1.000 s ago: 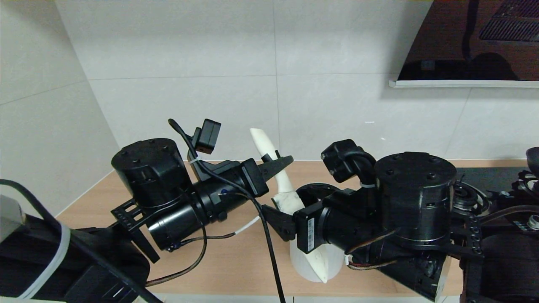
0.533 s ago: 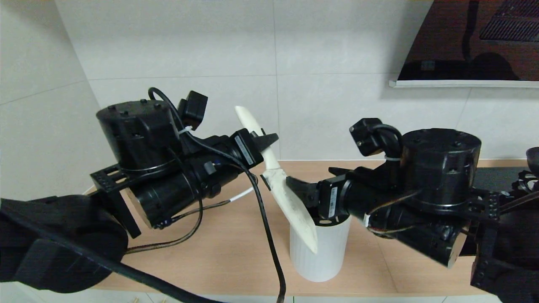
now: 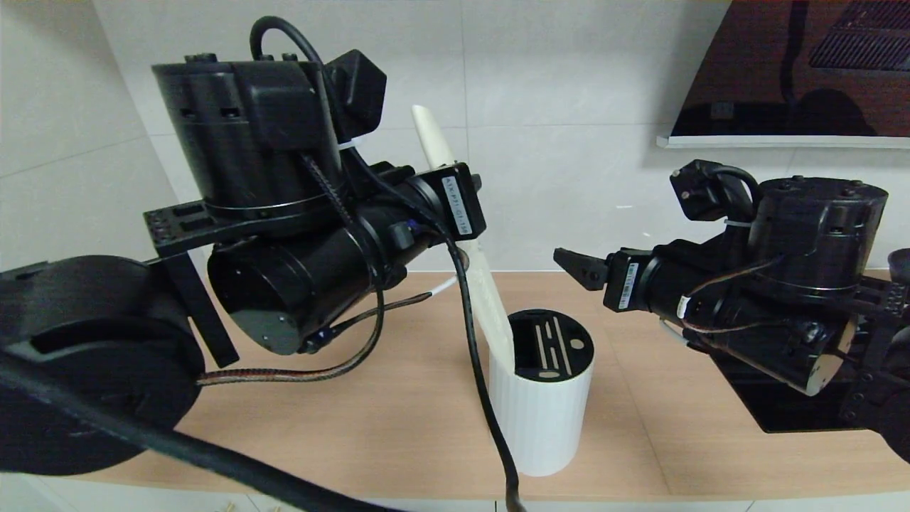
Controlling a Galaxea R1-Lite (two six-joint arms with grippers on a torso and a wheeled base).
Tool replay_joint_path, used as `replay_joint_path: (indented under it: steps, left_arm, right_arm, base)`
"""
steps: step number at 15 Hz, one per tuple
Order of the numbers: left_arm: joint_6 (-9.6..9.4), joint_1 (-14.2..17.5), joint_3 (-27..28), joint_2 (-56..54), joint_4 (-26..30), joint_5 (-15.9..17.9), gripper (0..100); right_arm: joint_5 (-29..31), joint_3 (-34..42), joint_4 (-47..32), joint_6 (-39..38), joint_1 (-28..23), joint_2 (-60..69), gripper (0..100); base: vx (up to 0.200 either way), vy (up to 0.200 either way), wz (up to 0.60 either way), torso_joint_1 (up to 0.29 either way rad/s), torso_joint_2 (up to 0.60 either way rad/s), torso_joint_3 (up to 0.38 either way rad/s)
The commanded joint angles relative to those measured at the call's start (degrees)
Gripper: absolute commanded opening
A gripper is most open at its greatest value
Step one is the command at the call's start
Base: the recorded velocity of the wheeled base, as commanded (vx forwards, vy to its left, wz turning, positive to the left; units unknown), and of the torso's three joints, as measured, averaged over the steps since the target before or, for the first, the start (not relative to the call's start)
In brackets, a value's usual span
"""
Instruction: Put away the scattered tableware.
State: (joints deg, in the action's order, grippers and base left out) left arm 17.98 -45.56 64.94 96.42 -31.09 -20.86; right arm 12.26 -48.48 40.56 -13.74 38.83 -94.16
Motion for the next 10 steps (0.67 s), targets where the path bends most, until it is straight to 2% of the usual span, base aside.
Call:
replay_joint_path:
  steps: [1, 3, 4, 6, 7, 8, 10]
  left_arm:
    - [-4.18, -3.22, 1.42, 2.99, -2.75, -3.75, 0]
    - [-5.32, -5.16, 2.91, 8.53, -10.49, -12.10, 0]
    - [-7.79, -5.42, 2.74, 11.69, -14.71, -14.56, 0]
    - [-14.29, -5.42, 2.56, 14.33, -22.62, -19.31, 0]
    - [-16.84, -5.51, 2.38, 14.59, -25.52, -20.54, 0]
    - [-19.30, -7.09, 0.72, 14.41, -28.68, -21.15, 0]
    - [-19.83, -9.38, -0.34, 14.15, -29.47, -21.24, 0]
  right_arm:
    - [-0.05, 0.58, 0.05, 0.03, -0.16, -0.06, 100]
    - [-0.05, 0.76, 0.05, 0.12, -0.77, -0.15, 100]
    - [-0.05, 0.93, 0.05, 0.12, -1.39, -0.23, 100]
    - [-0.05, 0.76, 0.14, 0.20, -1.56, -0.76, 100]
    - [-0.05, 0.76, 0.05, 0.20, -1.56, -0.85, 100]
    - [-0.05, 0.76, 0.14, 0.20, -1.56, -1.38, 100]
    - [0.04, 0.76, 0.14, 0.20, -1.56, -1.90, 100]
  base:
    - [0.000, 0.000, 0.00, 0.000, 0.00, 0.000]
    - [0.000, 0.000, 0.00, 0.000, 0.00, 0.000]
    - [0.000, 0.000, 0.00, 0.000, 0.00, 0.000]
    - [0.000, 0.000, 0.00, 0.000, 0.00, 0.000]
    - [0.000, 0.000, 0.00, 0.000, 0.00, 0.000]
    - [0.000, 0.000, 0.00, 0.000, 0.00, 0.000]
    - [0.000, 0.000, 0.00, 0.000, 0.00, 0.000]
